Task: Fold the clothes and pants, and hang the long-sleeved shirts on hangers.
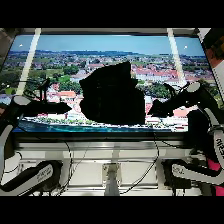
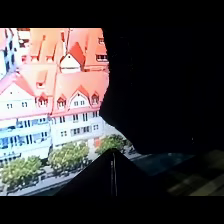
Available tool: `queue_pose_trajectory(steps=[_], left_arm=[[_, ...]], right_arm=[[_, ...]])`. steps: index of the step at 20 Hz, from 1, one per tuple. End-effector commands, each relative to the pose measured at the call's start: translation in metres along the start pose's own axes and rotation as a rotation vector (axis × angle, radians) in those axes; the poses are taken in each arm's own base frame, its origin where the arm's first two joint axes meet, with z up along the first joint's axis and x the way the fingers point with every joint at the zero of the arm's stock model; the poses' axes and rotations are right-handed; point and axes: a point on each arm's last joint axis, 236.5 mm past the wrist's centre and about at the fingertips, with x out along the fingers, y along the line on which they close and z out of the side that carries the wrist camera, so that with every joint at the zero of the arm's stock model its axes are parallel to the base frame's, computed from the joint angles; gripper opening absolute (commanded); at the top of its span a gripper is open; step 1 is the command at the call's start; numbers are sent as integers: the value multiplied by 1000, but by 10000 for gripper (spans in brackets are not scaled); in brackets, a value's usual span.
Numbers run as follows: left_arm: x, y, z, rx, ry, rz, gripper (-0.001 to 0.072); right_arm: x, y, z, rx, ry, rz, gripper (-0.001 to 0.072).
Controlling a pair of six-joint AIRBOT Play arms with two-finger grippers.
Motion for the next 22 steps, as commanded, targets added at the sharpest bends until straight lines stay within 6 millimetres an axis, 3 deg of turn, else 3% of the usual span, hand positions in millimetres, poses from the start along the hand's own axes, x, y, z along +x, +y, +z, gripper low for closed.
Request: queue_pose_trajectory(steps=[1,2,3,5,7,9,14,19,22], left_arm=[[7,-9,4,-140,-68,-199,121],[14,-11,4,-154,-66,-215,361],[24,-10,7,-160,-72,-211,517],[44,2,9,-137,-81,-152,516],[57,-6,15,-95,-112,-181,516],[65,-10,20,-19,-141,-206,466],[78,10,14,18,-126,-144,460],[87,-7,4,71,-90,-167,459],[86,-28,-7,87,-49,-245,457]], right_arm=[[-1,22,-8,-44,42,109,306],[0,21,-8,-45,43,108,306],[1,21,-7,-49,43,107,306],[1,21,-7,-57,41,107,306],[1,21,-7,-70,41,107,306],[1,21,-7,-71,40,108,306],[1,23,-6,-70,37,116,306],[1,23,-6,-70,37,118,306],[1,23,-6,-70,37,118,306]])
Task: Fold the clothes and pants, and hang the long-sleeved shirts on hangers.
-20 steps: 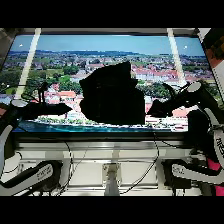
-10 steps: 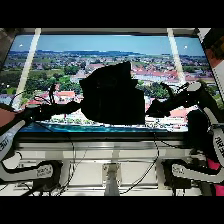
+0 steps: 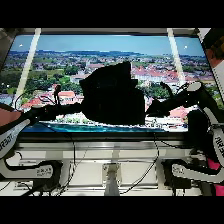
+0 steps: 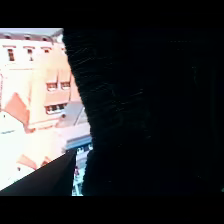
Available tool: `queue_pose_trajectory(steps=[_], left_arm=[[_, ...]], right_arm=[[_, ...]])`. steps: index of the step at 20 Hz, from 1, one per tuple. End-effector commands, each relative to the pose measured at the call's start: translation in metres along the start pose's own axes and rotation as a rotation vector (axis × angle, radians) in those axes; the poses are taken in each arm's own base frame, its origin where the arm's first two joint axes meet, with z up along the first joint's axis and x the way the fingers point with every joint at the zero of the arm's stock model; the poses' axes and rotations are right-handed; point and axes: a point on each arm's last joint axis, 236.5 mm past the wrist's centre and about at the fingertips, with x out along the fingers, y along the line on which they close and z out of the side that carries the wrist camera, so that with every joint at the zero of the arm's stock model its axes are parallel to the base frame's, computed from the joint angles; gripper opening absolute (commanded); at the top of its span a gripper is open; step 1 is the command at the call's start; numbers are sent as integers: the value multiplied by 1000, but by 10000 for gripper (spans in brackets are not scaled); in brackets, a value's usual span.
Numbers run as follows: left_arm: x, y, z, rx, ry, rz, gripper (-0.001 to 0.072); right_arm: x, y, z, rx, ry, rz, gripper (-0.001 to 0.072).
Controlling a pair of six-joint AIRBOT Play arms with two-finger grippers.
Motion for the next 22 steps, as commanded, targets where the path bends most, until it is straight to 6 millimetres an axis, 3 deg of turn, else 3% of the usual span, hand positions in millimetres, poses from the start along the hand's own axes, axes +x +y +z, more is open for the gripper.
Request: queue_pose_trajectory(steps=[1,2,3,5,6,7,11,15,20,22], left_arm=[[2,-23,-13,24,53,-88,456],[1,-25,-21,41,85,-102,436],[-1,-26,-32,67,129,-108,337],[-5,-19,-58,96,241,-86,264],[-8,-15,-70,90,295,-72,170],[-12,-14,-79,97,337,-73,18],[-21,-36,-84,83,366,-141,13],[-39,-46,-67,208,322,-90,13],[-51,-61,-52,237,267,-68,14],[-51,-62,-52,240,266,-68,14]], right_arm=[[0,0,0,1,-1,2,306],[0,0,0,1,-1,2,306],[0,0,0,1,-1,2,306],[0,0,0,1,-1,2,305],[0,0,0,1,-1,2,306],[0,0,0,1,-1,2,305],[-1,-10,-8,-2,36,-41,309],[-14,-78,-5,-34,27,-337,344],[-1,-88,0,1,48,-320,344],[14,-74,-2,40,84,-220,343]])
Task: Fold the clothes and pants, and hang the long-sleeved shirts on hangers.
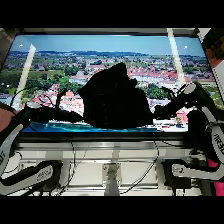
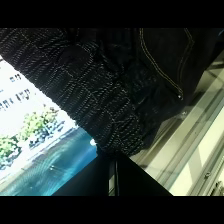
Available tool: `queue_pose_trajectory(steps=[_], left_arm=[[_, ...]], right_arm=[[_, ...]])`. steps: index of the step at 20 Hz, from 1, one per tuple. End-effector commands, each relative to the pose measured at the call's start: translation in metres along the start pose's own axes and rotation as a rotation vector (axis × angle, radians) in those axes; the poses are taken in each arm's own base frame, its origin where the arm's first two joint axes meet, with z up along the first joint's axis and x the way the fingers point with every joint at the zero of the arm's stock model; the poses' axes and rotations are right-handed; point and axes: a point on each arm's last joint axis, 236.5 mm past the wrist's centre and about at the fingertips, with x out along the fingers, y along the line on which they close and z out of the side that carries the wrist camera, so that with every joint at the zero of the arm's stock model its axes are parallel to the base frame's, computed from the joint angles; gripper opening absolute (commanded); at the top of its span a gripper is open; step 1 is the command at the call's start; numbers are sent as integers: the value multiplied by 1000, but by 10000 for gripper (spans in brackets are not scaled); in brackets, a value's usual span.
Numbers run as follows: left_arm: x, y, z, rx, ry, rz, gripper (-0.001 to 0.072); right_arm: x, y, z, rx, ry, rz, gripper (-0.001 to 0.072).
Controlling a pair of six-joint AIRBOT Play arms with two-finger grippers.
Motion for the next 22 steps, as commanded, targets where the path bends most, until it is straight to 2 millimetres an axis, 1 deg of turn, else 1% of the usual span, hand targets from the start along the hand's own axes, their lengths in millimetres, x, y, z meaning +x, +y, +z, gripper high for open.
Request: queue_pose_trajectory(steps=[1,2,4,6,7,8,9,10,11,12,13,14,15,16,17,18,19,20,21,22], left_arm=[[-5,-3,3,13,-12,10,14],[-5,-3,3,13,-12,10,14],[-4,-4,3,13,-11,9,14],[-4,-4,3,14,-11,9,14],[-4,-4,3,14,-11,10,15],[-4,-5,4,11,-16,6,15],[-4,-7,8,3,-31,-3,15],[-5,-11,16,-13,-65,-23,15],[-6,-15,26,-32,-107,-42,15],[-7,-15,38,-52,-157,-42,14],[-9,-12,51,-71,-204,-26,12],[-12,-8,64,-103,-241,-1,12],[-15,-5,82,-130,-278,29,12],[-20,-7,102,-137,-316,53,12],[-27,-13,128,-120,-366,77,12],[-34,-23,154,-77,-416,97,12],[-44,-33,183,-34,-478,120,13],[-53,-41,209,-20,-538,138,12],[-61,-45,234,-15,-595,153,12],[-67,-49,255,-26,-637,152,12]], right_arm=[[13,20,0,38,50,127,343],[15,27,1,32,54,164,343],[18,25,0,37,62,165,343],[26,23,-9,53,88,168,341],[31,22,-17,66,111,173,322],[37,21,-26,78,139,182,237],[41,23,-34,91,163,199,91],[42,29,-38,97,175,229,9],[40,38,-35,104,165,265,8],[33,54,-25,101,129,333,7],[21,71,-12,87,80,399,7],[4,87,7,73,9,454,7],[-15,98,31,52,-84,478,6],[-38,105,63,35,-210,477,6],[-65,108,100,25,-357,458,5],[-96,107,134,16,-512,420,5],[-132,107,167,5,-676,385,5],[-173,106,196,12,-845,358,5],[-210,105,216,35,-989,345,5],[-244,106,230,54,-1110,344,5]])
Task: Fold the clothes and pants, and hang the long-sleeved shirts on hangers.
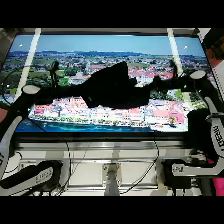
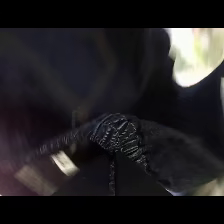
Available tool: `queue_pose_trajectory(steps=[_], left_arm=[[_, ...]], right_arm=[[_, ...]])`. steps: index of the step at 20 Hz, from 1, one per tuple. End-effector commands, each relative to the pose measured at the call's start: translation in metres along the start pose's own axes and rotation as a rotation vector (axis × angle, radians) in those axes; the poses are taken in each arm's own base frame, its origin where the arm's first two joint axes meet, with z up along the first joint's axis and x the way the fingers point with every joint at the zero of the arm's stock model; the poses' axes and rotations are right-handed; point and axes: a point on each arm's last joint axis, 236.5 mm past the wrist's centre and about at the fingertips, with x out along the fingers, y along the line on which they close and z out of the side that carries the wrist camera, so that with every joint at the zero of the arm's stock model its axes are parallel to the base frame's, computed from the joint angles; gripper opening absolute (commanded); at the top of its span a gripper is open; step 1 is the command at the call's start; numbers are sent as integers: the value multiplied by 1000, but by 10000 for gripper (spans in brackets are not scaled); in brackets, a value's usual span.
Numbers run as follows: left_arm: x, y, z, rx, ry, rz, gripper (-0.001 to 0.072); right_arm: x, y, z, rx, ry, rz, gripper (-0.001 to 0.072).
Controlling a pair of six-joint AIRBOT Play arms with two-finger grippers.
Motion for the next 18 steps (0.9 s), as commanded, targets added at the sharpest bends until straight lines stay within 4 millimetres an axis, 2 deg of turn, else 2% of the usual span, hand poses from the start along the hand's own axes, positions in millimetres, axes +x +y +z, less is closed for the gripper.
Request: queue_pose_trajectory(steps=[1,3,5,7,9,12,14,15,16,18], left_arm=[[10,-20,91,-26,-202,25,12],[16,-37,128,-25,-263,-33,12],[18,-55,160,16,-311,-74,13],[16,-73,187,63,-356,-103,12],[6,-90,212,107,-405,-126,12],[-14,-115,236,166,-455,-160,13],[-17,-124,229,201,-411,-192,13],[-13,-123,217,228,-358,-196,12],[-7,-115,200,278,-282,-173,13],[6,-87,163,293,-111,-97,13]], right_arm=[[-57,45,141,-51,-532,-4,5],[-86,72,179,-88,-716,7,6],[-111,105,202,-127,-846,38,6],[-129,139,212,-168,-922,79,6],[-139,168,214,-204,-947,120,6],[-154,196,214,-249,-959,161,6],[-162,206,214,-283,-957,167,8],[-160,208,210,-314,-928,153,8],[-152,203,203,-353,-869,123,8],[-126,177,178,-405,-681,46,7]])
